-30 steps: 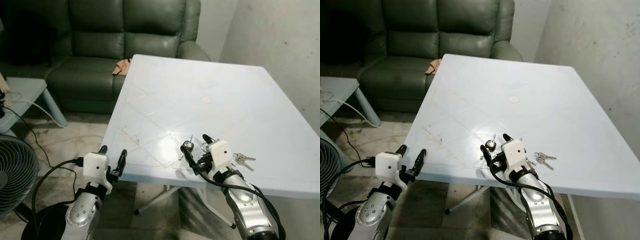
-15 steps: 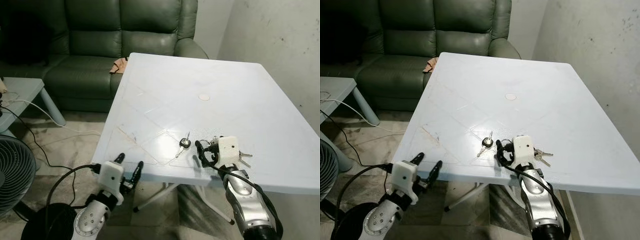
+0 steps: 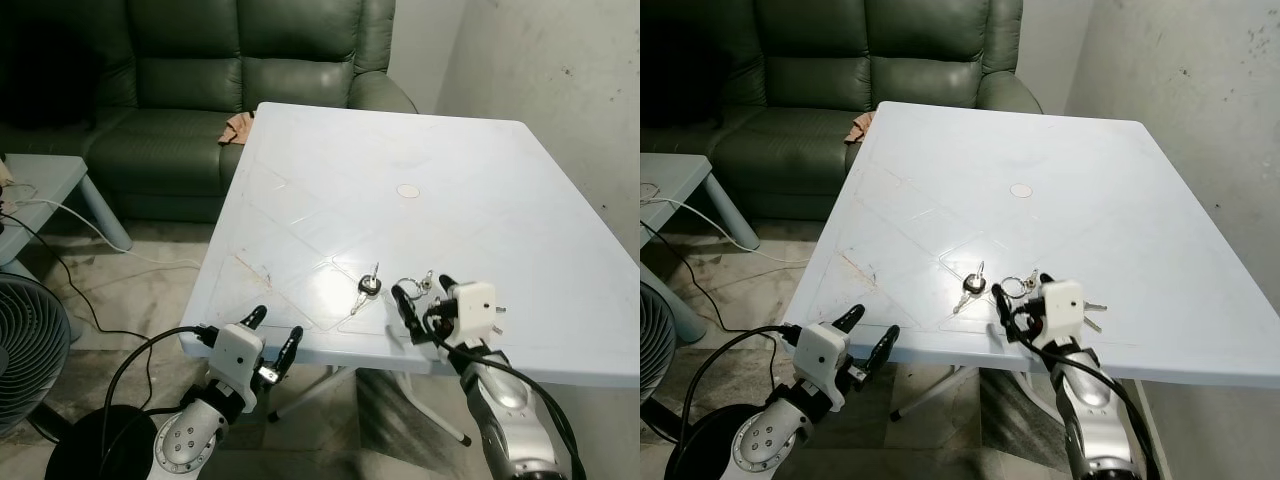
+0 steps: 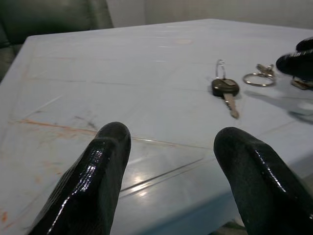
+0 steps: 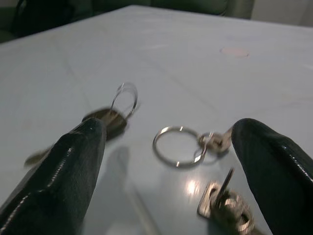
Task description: Hang keys on a hook
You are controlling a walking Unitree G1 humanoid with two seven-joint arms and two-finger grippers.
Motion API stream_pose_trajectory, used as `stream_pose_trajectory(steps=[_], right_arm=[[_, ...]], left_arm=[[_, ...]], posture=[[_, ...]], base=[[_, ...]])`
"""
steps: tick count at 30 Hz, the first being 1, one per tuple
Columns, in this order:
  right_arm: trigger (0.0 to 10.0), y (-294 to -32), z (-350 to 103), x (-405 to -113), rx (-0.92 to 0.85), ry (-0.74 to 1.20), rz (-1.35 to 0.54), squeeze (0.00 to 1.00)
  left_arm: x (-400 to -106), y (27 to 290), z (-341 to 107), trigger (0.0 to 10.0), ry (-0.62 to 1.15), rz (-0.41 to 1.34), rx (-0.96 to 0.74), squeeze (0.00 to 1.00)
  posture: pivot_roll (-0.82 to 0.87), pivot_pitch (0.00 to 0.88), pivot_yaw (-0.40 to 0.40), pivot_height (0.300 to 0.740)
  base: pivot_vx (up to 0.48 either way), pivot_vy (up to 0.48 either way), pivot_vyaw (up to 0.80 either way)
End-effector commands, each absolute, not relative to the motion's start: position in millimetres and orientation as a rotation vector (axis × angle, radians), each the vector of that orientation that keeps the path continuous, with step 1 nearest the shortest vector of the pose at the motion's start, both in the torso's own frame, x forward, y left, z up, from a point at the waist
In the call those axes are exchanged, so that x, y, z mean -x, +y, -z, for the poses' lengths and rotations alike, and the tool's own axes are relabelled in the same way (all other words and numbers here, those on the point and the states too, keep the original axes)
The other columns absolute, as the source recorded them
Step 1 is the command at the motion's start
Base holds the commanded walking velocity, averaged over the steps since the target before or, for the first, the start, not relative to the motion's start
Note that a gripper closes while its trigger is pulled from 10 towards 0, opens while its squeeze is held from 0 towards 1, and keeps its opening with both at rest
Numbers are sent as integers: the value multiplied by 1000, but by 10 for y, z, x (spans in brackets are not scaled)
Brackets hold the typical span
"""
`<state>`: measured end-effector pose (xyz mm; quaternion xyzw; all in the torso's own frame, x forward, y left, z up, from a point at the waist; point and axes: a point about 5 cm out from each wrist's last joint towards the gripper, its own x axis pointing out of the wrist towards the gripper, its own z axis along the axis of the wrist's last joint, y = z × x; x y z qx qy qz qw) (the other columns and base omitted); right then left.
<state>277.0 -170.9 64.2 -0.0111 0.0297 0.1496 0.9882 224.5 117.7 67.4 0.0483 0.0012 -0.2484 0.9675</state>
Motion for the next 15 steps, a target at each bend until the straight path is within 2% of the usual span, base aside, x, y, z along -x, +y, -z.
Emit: stream_pose_trajectory(steps=[1, 6, 7, 8, 9, 10, 12, 13, 15], right_arm=[[10000, -1725, -624, -2768, 25, 81, -281, 0], [10000, -1725, -555, -2757, 16, 135, -238, 0], [9098, -1722, -548, -2756, 17, 141, -230, 0], [8627, -1717, -531, -2756, 11, 158, -218, 0], [8627, -1717, -531, -2756, 11, 158, -218, 0], [3686, -1713, -522, -2757, 2, 168, -207, 0], [3686, -1708, -518, -2759, -6, 174, -199, 0], [5216, -1710, -514, -2761, -5, 180, -194, 0], [5216, -1714, -510, -2763, 0, 185, -189, 0]], left_arm=[[-2247, 1146, -718, 10000, -13, 524, -110, 0], [-2246, 1140, -719, 10000, -13, 527, -111, 0], [-2244, 1141, -717, 10000, -12, 527, -111, 0], [-2242, 1141, -716, 10000, -12, 527, -113, 0], [-2242, 1141, -716, 10000, -12, 527, -113, 0], [-2239, 1139, -716, 10000, -11, 529, -115, 0], [-2236, 1136, -716, 10000, -11, 532, -116, 0], [-2232, 1129, -716, 10000, -10, 538, -119, 0], [-2228, 1120, -715, 10000, -10, 546, -123, 0]], posture=[[-101, 26, -20, 740], [-104, 26, -19, 740], [-105, 26, -18, 740], [-105, 26, -18, 740], [-105, 26, -18, 740], [-104, 26, -19, 740], [-104, 26, -19, 740], [-102, 23, -20, 740], [-102, 23, -20, 740]], base=[[0, 0, 0], [0, 0, 0], [0, 0, 0], [0, 0, 0], [0, 0, 0], [0, 0, 0], [0, 0, 0], [0, 0, 0], [0, 0, 0]])
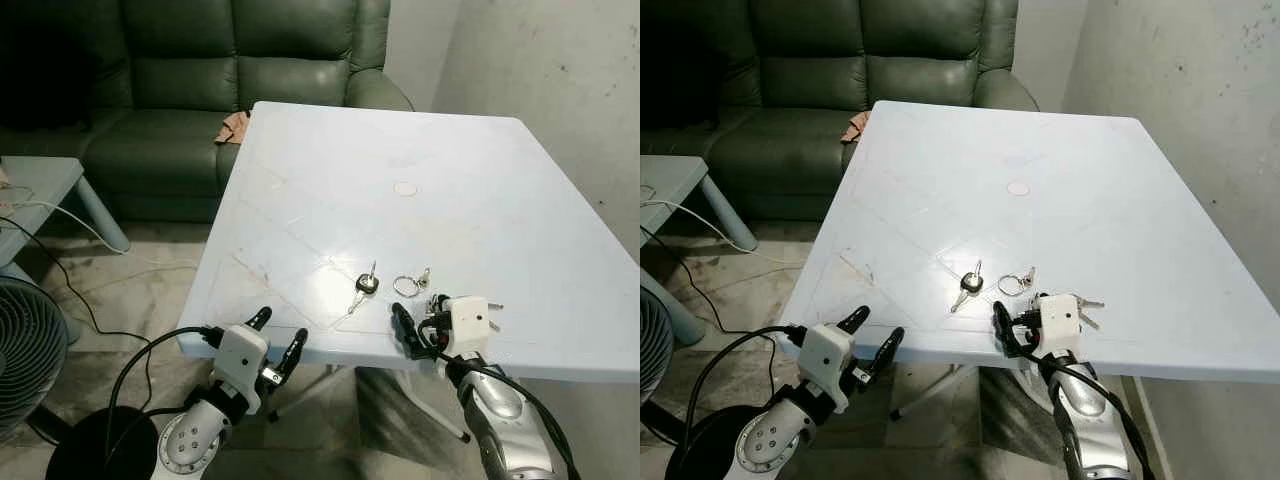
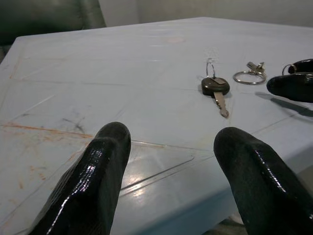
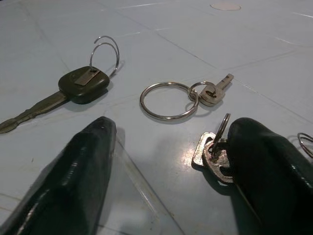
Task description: Hang keys on a hook
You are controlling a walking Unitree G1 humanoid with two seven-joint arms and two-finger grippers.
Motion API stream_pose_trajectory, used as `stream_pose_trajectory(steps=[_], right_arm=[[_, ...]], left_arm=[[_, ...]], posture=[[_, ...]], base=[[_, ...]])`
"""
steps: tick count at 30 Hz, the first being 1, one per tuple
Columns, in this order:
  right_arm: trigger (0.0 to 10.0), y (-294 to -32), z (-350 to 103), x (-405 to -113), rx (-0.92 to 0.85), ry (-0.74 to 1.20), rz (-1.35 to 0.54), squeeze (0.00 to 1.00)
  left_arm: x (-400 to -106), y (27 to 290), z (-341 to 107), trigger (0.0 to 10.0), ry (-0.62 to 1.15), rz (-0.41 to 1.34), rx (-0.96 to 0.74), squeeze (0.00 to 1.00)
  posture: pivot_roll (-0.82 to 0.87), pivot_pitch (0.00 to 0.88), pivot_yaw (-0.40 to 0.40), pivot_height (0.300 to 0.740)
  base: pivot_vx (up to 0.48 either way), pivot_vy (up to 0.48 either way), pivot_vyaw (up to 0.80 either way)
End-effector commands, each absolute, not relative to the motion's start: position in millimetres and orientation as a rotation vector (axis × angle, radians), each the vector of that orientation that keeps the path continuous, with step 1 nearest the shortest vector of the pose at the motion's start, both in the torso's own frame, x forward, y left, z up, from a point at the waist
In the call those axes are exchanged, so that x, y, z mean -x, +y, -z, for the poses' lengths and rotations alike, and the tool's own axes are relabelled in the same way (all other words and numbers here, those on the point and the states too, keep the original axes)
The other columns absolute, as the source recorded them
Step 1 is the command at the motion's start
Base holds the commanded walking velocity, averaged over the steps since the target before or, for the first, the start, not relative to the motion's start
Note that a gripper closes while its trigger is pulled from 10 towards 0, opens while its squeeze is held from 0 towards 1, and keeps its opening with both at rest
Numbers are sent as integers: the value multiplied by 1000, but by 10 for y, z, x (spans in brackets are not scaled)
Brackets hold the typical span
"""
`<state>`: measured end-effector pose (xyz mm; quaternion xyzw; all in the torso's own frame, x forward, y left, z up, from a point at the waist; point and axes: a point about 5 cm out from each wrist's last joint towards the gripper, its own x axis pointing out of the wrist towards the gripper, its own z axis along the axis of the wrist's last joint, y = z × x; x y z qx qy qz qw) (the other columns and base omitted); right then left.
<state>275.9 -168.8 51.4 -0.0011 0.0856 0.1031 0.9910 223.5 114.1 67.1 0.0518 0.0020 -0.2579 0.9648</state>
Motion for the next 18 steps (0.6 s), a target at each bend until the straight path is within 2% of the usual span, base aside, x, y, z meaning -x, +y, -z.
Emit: stream_pose_trajectory(steps=[1, 2, 4, 5, 8, 9, 10, 11, 12, 13, 14, 15, 17, 18], right_arm=[[5216, -1713, -511, -2763, 1, 187, -187, 0], [9059, -1720, -513, -2772, -2, 189, -182, 0], [8902, -1719, -542, -2788, -7, 162, -191, 0], [8392, -1720, -542, -2787, -6, 165, -191, 0], [8627, -1735, -536, -2788, -11, 173, -169, 0], [9059, -1744, -537, -2789, -12, 175, -160, 0], [8000, -1752, -535, -2789, -19, 176, -153, 0], [8000, -1757, -535, -2789, -24, 176, -150, 0], [4196, -1768, -544, -2787, -24, 167, -138, 0], [1804, -1781, -549, -2789, -25, 164, -123, 0], [1804, -1788, -551, -2791, -26, 164, -114, 0], [941, -1798, -548, -2795, -31, 170, -104, 0], [941, -1806, -544, -2800, -36, 178, -97, 0], [0, -1807, -546, -2801, -35, 176, -96, 0]], left_arm=[[-2227, 1118, -714, 10000, -10, 547, -123, 0], [-2227, 1104, -723, 10000, -15, 557, -131, 0], [-2229, 1076, -731, 10000, -19, 572, -138, 0], [-2232, 1074, -733, 10000, -20, 573, -138, 0], [-2251, 1071, -742, 10000, -24, 577, -141, 0], [-2256, 1070, -745, 10000, -24, 578, -141, 0], [-2256, 1069, -743, 10000, -24, 578, -142, 0], [-2256, 1068, -742, 10000, -24, 579, -143, 0], [-2254, 1068, -739, 10000, -24, 580, -143, 0], [-2253, 1066, -739, 10000, -24, 581, -144, 0], [-2253, 1066, -739, 10000, -24, 582, -144, 0], [-2253, 1064, -739, 10000, -24, 583, -144, 0], [-2251, 1060, -737, 10000, -24, 585, -144, 0], [-2253, 1057, -737, 10000, -24, 586, -145, 0]], posture=[[-102, 23, -20, 740], [-102, 23, -20, 740], [-104, 19, -19, 740], [-104, 19, -19, 740], [-106, 14, -17, 740], [-106, 14, -17, 740], [-108, 12, -16, 740], [-108, 12, -16, 740], [-110, 11, -15, 740], [-112, 9, -14, 740], [-112, 9, -14, 740], [-112, 9, -13, 740], [-113, 7, -12, 740], [-113, 7, -12, 740]], base=[[0, 0, 0], [0, 0, 0], [0, 0, 0], [0, 0, 0], [0, 0, 0], [0, 0, 0], [0, 0, 0], [0, 0, 0], [0, 0, 0], [0, 0, 0], [0, 0, 0], [0, 0, 0], [0, 0, 0], [0, 0, 0]])
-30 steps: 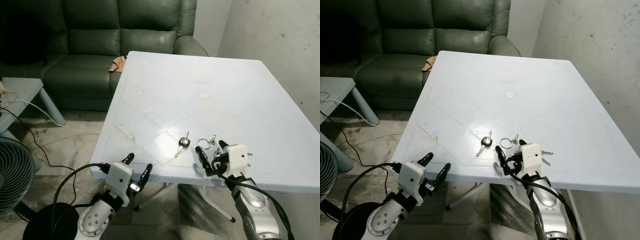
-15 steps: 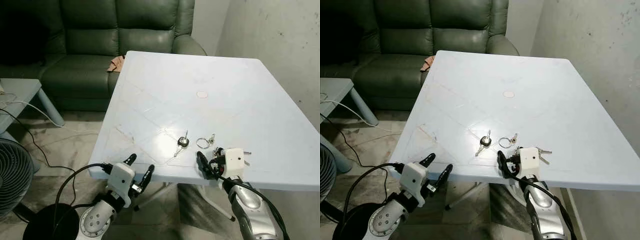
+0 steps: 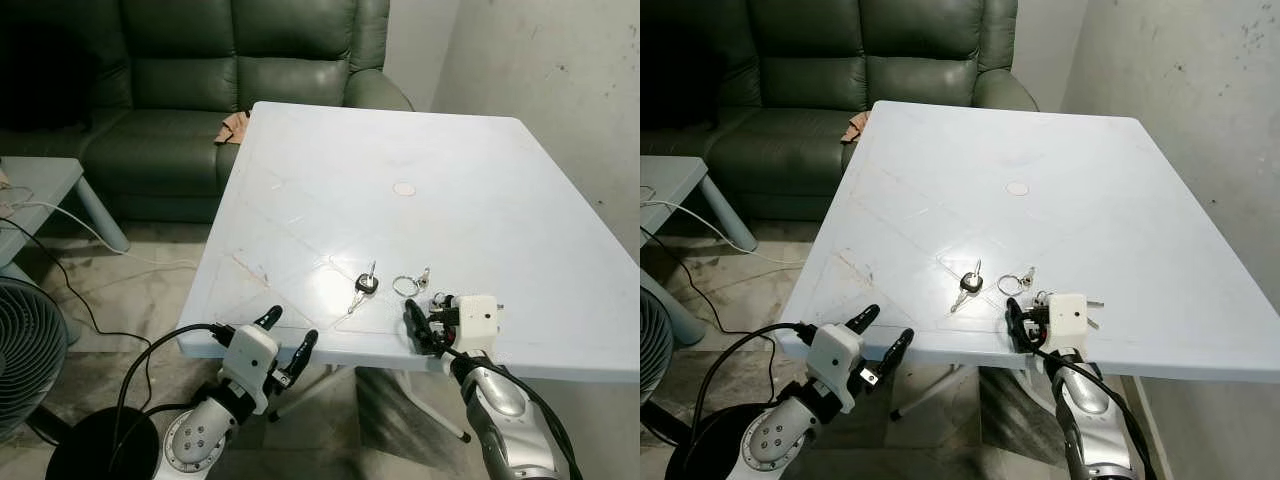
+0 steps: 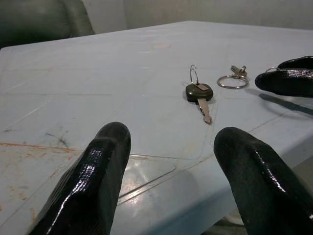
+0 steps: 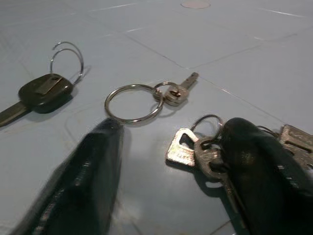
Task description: Hang keys on a hook
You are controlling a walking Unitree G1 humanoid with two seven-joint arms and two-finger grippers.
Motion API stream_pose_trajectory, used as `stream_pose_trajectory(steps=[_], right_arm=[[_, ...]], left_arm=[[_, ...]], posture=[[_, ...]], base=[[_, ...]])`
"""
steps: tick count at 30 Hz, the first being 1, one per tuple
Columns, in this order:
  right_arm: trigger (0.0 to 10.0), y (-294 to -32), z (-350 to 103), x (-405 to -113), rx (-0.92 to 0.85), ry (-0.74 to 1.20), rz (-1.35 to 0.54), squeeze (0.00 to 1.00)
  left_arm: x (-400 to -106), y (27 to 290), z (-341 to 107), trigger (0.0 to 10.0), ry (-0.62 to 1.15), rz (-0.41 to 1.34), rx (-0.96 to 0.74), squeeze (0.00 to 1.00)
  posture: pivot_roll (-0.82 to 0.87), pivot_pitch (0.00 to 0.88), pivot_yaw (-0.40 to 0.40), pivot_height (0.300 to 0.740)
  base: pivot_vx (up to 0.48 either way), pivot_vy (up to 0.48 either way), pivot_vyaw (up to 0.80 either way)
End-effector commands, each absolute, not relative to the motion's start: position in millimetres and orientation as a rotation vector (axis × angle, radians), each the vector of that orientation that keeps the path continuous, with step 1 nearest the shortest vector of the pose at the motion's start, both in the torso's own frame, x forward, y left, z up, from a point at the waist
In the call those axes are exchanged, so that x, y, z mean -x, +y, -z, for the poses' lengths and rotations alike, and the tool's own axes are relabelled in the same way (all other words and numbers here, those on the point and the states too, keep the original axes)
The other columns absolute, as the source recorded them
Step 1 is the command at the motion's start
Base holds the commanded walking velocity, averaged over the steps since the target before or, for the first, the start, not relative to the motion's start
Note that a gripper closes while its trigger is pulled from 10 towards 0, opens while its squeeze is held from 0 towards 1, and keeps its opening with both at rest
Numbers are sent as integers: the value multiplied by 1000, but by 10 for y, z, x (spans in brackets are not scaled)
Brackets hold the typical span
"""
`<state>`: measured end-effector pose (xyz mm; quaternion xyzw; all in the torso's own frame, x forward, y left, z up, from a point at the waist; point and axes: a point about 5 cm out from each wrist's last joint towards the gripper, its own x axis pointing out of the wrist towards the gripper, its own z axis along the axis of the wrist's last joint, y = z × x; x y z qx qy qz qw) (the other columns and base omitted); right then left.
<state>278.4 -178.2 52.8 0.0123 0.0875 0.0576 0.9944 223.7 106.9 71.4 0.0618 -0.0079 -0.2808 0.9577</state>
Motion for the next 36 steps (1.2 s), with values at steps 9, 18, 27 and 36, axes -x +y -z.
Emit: stream_pose_trajectory(steps=[9, 18, 27, 36], right_arm=[[0, -1801, -566, -2807, -30, 160, -95, 0], [0, -1796, -573, -2806, -25, 152, -94, 0], [4863, -1811, -553, -2794, -5, 162, -83, 0], [1882, -1819, -555, -2801, 5, 162, -70, 0]], left_arm=[[-2265, 1064, -745, 10000, -26, 581, -149, 0], [-2261, 1065, -740, 10000, -23, 575, -148, 0], [-2255, 1065, -735, 10000, -19, 570, -148, 0], [-2256, 1060, -739, 10000, -20, 568, -150, 0]], posture=[[-109, 8, -12, 740], [-108, 14, -11, 740], [-108, 21, -10, 740], [-109, 23, -9, 740]], base=[[0, 0, 0], [0, 0, 0], [0, 0, 0], [0, 0, 0]])
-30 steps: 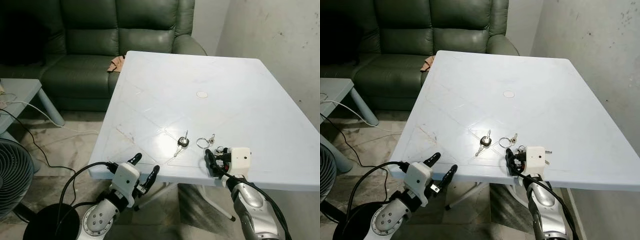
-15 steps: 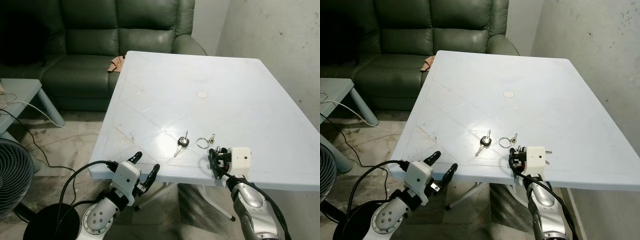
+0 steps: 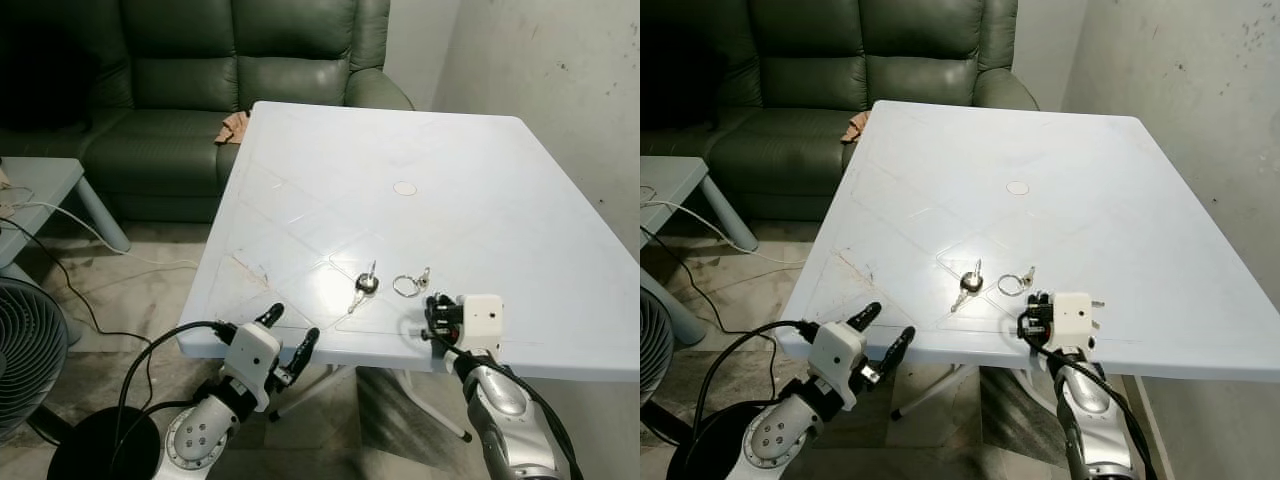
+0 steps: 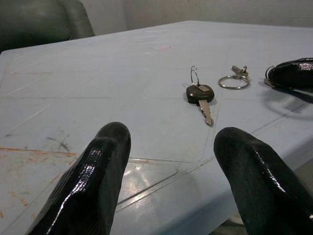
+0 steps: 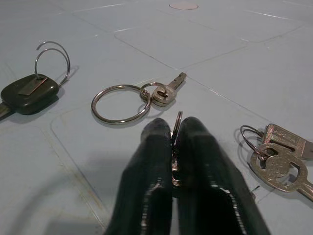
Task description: Hang keys on a hook
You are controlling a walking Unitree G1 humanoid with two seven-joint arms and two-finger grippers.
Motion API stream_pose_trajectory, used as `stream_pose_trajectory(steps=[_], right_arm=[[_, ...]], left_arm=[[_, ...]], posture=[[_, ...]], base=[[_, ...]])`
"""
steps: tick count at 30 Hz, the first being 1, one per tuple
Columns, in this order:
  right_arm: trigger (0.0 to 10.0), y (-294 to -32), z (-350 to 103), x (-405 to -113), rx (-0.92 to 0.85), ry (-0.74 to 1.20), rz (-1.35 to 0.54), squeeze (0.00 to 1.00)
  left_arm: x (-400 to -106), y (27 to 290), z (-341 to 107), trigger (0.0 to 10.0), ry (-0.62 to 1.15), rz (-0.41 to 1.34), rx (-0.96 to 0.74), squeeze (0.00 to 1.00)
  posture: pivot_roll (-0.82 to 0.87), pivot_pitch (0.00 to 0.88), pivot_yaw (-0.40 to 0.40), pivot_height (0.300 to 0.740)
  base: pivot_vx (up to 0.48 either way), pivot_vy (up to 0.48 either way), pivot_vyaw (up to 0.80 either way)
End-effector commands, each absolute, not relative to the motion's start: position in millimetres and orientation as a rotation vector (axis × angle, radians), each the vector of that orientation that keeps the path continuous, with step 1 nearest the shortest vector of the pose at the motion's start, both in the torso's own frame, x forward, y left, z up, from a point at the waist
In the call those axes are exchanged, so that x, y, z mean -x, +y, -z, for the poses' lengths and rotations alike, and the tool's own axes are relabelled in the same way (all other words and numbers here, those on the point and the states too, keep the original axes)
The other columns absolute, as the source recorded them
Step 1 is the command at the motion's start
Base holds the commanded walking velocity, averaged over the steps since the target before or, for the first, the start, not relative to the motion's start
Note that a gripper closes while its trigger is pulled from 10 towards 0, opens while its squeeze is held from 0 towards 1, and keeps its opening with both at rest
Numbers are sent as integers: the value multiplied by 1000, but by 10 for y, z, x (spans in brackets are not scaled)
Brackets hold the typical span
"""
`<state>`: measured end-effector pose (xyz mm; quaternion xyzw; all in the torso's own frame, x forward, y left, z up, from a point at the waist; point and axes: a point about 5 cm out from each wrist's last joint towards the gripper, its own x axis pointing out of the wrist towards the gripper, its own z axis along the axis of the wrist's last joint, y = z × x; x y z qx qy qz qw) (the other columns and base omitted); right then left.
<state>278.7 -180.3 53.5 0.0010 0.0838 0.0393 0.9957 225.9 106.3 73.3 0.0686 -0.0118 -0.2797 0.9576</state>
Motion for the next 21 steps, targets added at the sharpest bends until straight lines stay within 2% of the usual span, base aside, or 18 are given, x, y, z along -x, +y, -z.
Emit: stream_pose_trajectory(steps=[1, 3, 5, 6, 13, 16, 21], right_arm=[[1804, -1819, -556, -2801, 4, 162, -70, 0], [824, -1818, -562, -2802, 11, 155, -72, 0], [588, -1817, -564, -2802, 9, 153, -73, 0], [0, -1816, -571, -2802, 9, 145, -72, 0], [0, -1792, -723, -2824, -61, 38, -130, 0], [0, -1735, -881, -2835, -71, -59, -195, 0], [0, -1698, -973, -2855, -81, -107, -235, 0]], left_arm=[[-2256, 1060, -739, 10000, -20, 568, -150, 0], [-2255, 1060, -738, 10000, -20, 567, -151, 0], [-2255, 1059, -737, 10000, -20, 566, -152, 0], [-2255, 1059, -735, 10000, -19, 566, -152, 0], [-2289, 1081, -750, 10000, -28, 544, -156, 0], [-2350, 1131, -821, 10000, -42, 497, -115, 0], [-2412, 1193, -895, 10000, -58, 451, -78, 0]], posture=[[-109, 23, -9, 740], [-110, 25, -9, 740], [-110, 23, -9, 740], [-110, 23, -9, 740], [-109, 24, -10, 740], [-108, 26, -11, 740], [-107, 26, -12, 740]], base=[[0, 0, 0], [0, 0, 0], [0, 0, 0], [0, 0, 0], [0, 0, 0], [0, 0, 0], [0, 0, 0]])
